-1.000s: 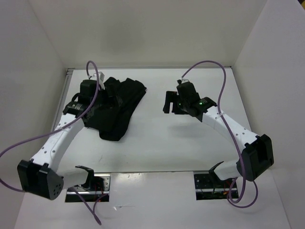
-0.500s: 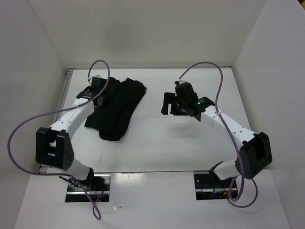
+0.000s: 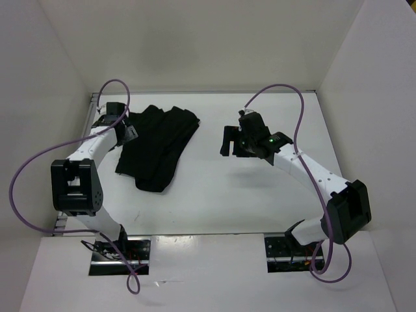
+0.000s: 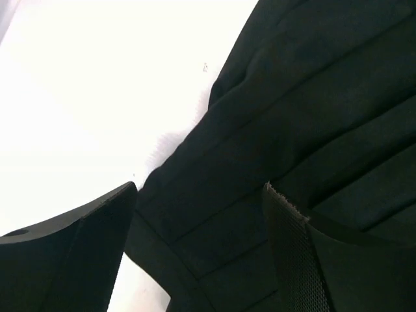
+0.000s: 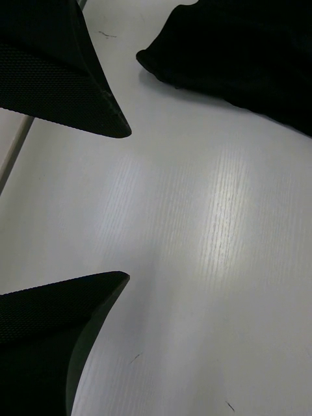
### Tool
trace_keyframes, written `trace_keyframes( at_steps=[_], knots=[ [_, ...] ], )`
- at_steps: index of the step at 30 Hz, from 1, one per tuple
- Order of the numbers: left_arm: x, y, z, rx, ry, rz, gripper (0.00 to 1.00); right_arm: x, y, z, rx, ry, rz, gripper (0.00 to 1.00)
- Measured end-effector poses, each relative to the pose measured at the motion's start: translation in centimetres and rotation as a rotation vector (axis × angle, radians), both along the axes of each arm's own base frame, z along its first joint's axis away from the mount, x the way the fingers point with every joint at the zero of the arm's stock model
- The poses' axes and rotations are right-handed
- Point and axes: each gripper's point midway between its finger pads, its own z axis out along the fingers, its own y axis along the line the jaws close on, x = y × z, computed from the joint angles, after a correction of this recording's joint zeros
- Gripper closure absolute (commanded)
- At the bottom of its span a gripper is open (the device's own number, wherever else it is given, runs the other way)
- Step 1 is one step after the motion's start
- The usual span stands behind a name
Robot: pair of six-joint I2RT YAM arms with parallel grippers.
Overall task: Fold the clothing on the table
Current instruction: Grab the skirt from the pile, then move the skirt to the center of the board
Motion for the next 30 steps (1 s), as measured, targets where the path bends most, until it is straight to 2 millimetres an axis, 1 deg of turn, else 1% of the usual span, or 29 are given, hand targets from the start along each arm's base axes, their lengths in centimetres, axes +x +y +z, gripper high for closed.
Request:
trace_keyframes(
  at_steps=[4,9,13,17,18,20,22,23,27,29,30],
  knots=[
    [0.5,0.9,-0.5,-0.039,-0.006,-0.008,0.14,0.0,0.0,0.0,-0.002,-0.001,-0.002,0.12],
    [0.6,1.2,-3.3,-0.093,0.042,-0.013,0.2,0.1,-0.1,0.0,-0.004,-0.002,-0.004,0.12],
    [0.3,0.8,-5.4,-0.125,0.083,-0.028,0.27,0.1,-0.2,0.0,-0.007,-0.004,-0.006,0.12],
    [0.4,0.4,-6.7,-0.149,0.102,-0.035,0.45,0.1,-0.2,0.0,-0.009,-0.005,-0.008,0.12],
    [0.4,0.3,-6.9,-0.154,0.105,-0.037,0.55,0.1,-0.2,0.0,-0.01,-0.006,-0.009,0.12],
    [0.5,0.1,-7.1,-0.164,0.107,-0.045,0.69,0.2,-0.3,0.0,-0.012,-0.007,-0.012,0.12],
    [0.5,-0.1,-7.1,-0.174,0.106,-0.048,0.92,0.2,-0.3,0.0,-0.012,-0.007,-0.013,0.12],
    [0.5,-0.2,-7.1,-0.18,0.104,-0.052,1.0,0.2,-0.3,0.0,-0.013,-0.008,-0.013,0.12],
    [0.6,-0.9,-6.9,-0.207,0.102,-0.085,1.0,0.3,-0.4,0.0,-0.016,-0.01,-0.017,0.12],
    [0.4,-1.7,-5.9,-0.22,0.096,-0.122,1.0,0.3,-0.4,0.0,-0.017,-0.012,-0.018,0.12],
    [0.4,-2.4,-4.8,-0.225,0.086,-0.151,1.0,0.3,-0.4,0.0,-0.018,-0.013,-0.02,0.12]
  ],
)
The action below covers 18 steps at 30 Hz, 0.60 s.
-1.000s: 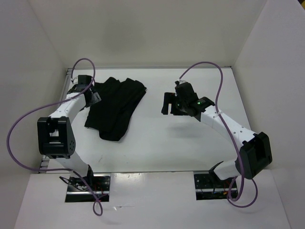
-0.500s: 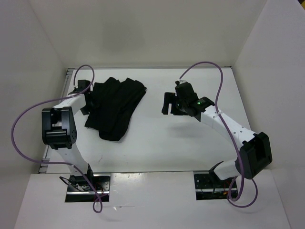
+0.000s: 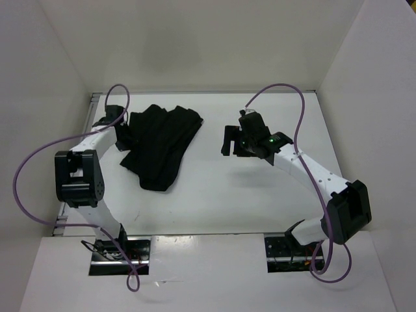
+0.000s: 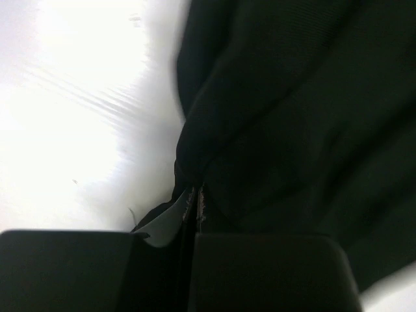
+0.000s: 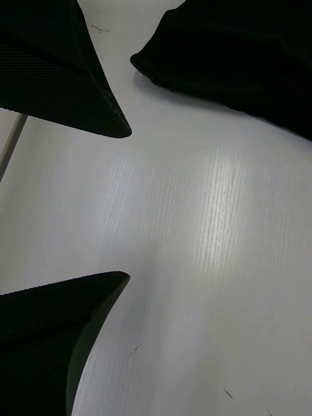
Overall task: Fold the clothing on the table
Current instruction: Move the skirt to the center of the board
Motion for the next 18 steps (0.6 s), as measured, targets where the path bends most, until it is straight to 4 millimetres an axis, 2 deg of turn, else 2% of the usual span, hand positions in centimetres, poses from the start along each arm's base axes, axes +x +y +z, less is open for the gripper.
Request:
trace_keyframes(
  at_steps=[2,4,6,7,8,9,10,11,13,14,15,17,18],
  knots=[
    [0.6,-1.9,3.7,-0.021,-0.055,-0.071,1.0,0.0,-0.1,0.1,-0.001,-0.003,-0.002,0.12],
    [2.2,-4.8,9.9,-0.049,-0.194,-0.172,1.0,0.1,-0.2,0.2,-0.004,-0.009,-0.008,0.12],
    [3.1,-8.8,16.9,-0.096,-0.365,-0.303,1.0,0.2,-0.5,0.7,-0.009,-0.028,-0.021,0.12],
    [2.8,-11.2,20.4,-0.124,-0.454,-0.379,1.0,0.2,-0.8,1.0,-0.012,-0.039,-0.031,0.12],
    [2.0,-13.4,22.9,-0.157,-0.514,-0.447,1.0,0.2,-1.0,1.4,-0.015,-0.052,-0.041,0.12],
    [0.9,-15.8,25.0,-0.197,-0.562,-0.523,1.0,0.3,-1.4,1.9,-0.02,-0.069,-0.056,0.12],
    [-0.4,-18.4,26.4,-0.242,-0.596,-0.606,0.93,0.4,-1.9,2.5,-0.022,-0.088,-0.075,0.12],
    [-1.9,-21.1,27.4,-0.292,-0.614,-0.696,0.83,0.5,-2.5,3.1,-0.022,-0.109,-0.094,0.12],
    [-4.8,-26.5,27.6,-0.416,-0.608,-0.887,0.69,0.6,-3.8,4.7,-0.015,-0.156,-0.141,0.12],
    [-6.4,-29.5,26.9,-0.489,-0.582,-0.985,0.46,0.8,-4.8,5.8,-0.008,-0.186,-0.18,0.12],
    [-7.5,-31.7,25.7,-0.542,-0.544,-1.055,0.42,1.0,-5.9,6.9,-0.001,-0.219,-0.223,0.12],
    [-10.2,-36.0,22.0,-0.643,-0.407,-1.161,0.32,1.0,-7.9,8.8,0.009,-0.275,-0.292,0.12],
    [-11.3,-37.4,20.1,-0.67,-0.335,-1.189,0.32,1.0,-8.8,9.6,0.012,-0.3,-0.323,0.12]
  ],
)
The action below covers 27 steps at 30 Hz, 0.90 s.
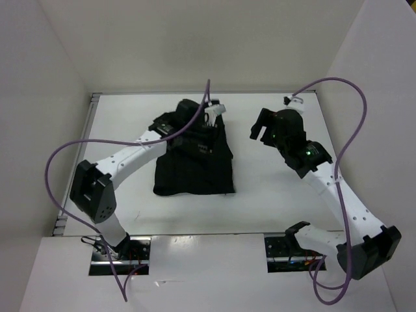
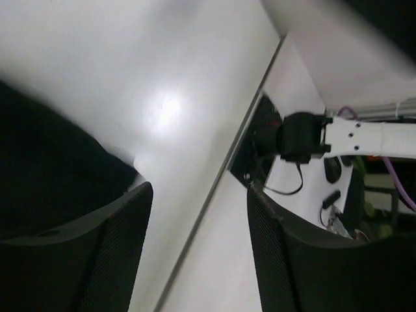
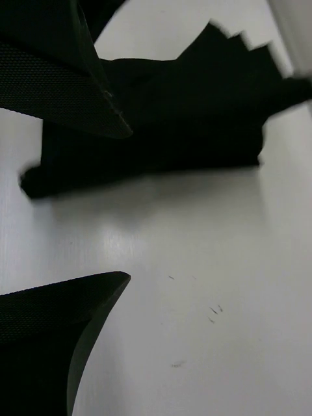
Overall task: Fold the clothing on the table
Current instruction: Move the skirt to the center of the board, then flatten the skirt out
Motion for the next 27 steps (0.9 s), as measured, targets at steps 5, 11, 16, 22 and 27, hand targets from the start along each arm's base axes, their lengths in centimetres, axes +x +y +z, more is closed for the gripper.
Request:
trace_keyframes(
  at_steps=[5,11,16,22,27],
  knots=[
    [-1.2,-0.3,-4.0,0.107,0.1,0.02,0.32,-0.4,-1.7,1.8,0.012,-0.056,-0.06,0.12],
    [4.7,5.9,-3.5,0.229,0.022,0.411,0.53,0.3,-0.4,-1.5,-0.011,0.053,-0.018,0.16],
    [6.1,11.9,-7.0,0.353,0.066,0.672,0.58,0.5,1.2,-5.4,-0.018,0.186,0.044,0.37],
    [4.0,16.6,-14.0,0.524,0.215,0.821,0.64,0.3,2.7,-10.5,-0.045,0.357,0.111,0.49],
    [1.3,18.3,-17.9,0.606,0.307,0.859,0.64,-1.0,4.3,-15.1,-0.089,0.509,0.174,0.49]
  ],
)
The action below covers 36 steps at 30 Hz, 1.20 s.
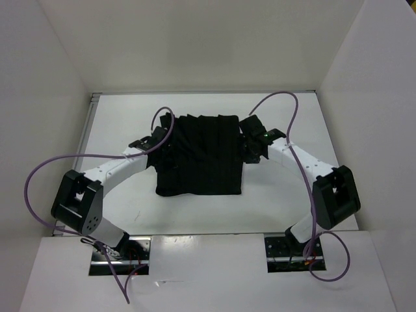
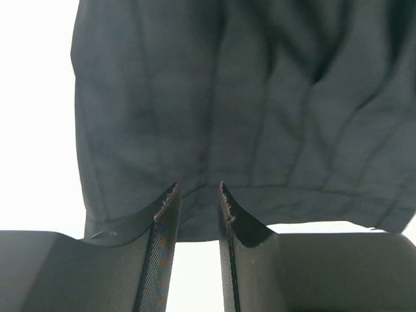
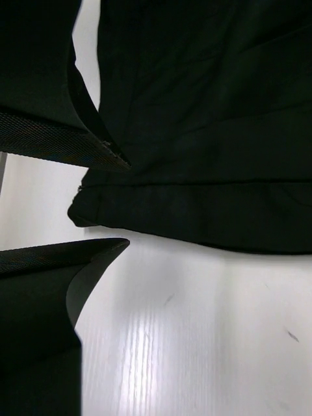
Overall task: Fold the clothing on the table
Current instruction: Flatten the skirt out
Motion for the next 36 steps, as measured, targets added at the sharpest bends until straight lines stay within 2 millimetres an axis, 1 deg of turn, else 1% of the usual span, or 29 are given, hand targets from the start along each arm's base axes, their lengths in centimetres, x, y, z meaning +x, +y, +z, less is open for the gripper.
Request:
trace_keyframes(
  at_steps=[3,6,8,11,13,18,22,24,26,27,28,29,30,34,36],
  knots=[
    [-1.0,0.6,-0.8,0.014,0.024,0.01,0.64,-0.7,1.1,-1.3,-0.005,0.044,0.037,0.49],
    [-1.0,0.7,-0.6,0.014,0.011,0.016,0.64,-1.4,2.0,-2.8,-0.018,0.088,0.069,0.5],
    [-1.0,0.8,-0.3,0.012,0.0,0.017,0.64,-1.9,2.6,-4.2,-0.037,0.125,0.089,0.52],
    [-1.0,0.9,-0.2,0.012,-0.007,0.019,0.64,-2.4,2.8,-6.6,-0.074,0.188,0.1,0.53],
    [-1.1,0.9,-0.2,0.011,-0.007,0.019,0.64,-2.6,2.7,-7.8,-0.093,0.219,0.098,0.53],
    [-1.4,1.1,0.0,0.009,-0.015,0.017,0.64,-1.9,2.8,-8.7,-0.11,0.233,0.09,0.57],
    [-1.3,1.0,0.1,0.006,-0.022,0.016,0.64,-1.6,3.1,-9.7,-0.124,0.246,0.092,0.57],
    [-1.3,1.0,0.1,0.006,-0.023,0.016,0.64,-1.5,3.5,-9.5,-0.127,0.236,0.099,0.57],
    [-1.3,1.0,0.2,0.005,-0.025,0.016,0.64,-1.6,3.9,-9.5,-0.131,0.232,0.112,0.67],
    [-1.2,1.0,0.2,0.004,-0.027,0.015,0.64,-1.8,4.1,-9.6,-0.133,0.234,0.117,0.8],
    [-1.2,1.0,0.2,0.004,-0.027,0.016,0.64,-1.8,4.2,-9.8,-0.136,0.237,0.121,0.87],
    [-1.2,0.9,0.2,0.004,-0.028,0.015,0.64,-1.8,4.4,-9.7,-0.133,0.236,0.126,0.97],
    [-1.1,0.9,0.2,0.003,-0.03,0.015,0.64,-1.7,4.6,-9.7,-0.131,0.235,0.124,1.0],
    [-1.0,0.9,0.3,0.002,-0.034,0.014,0.64,-1.6,4.6,-9.5,-0.146,0.227,0.123,1.0],
    [-1.1,0.9,0.4,0.0,-0.038,0.013,0.64,-1.4,4.5,-9.0,-0.15,0.212,0.12,1.0]
  ],
)
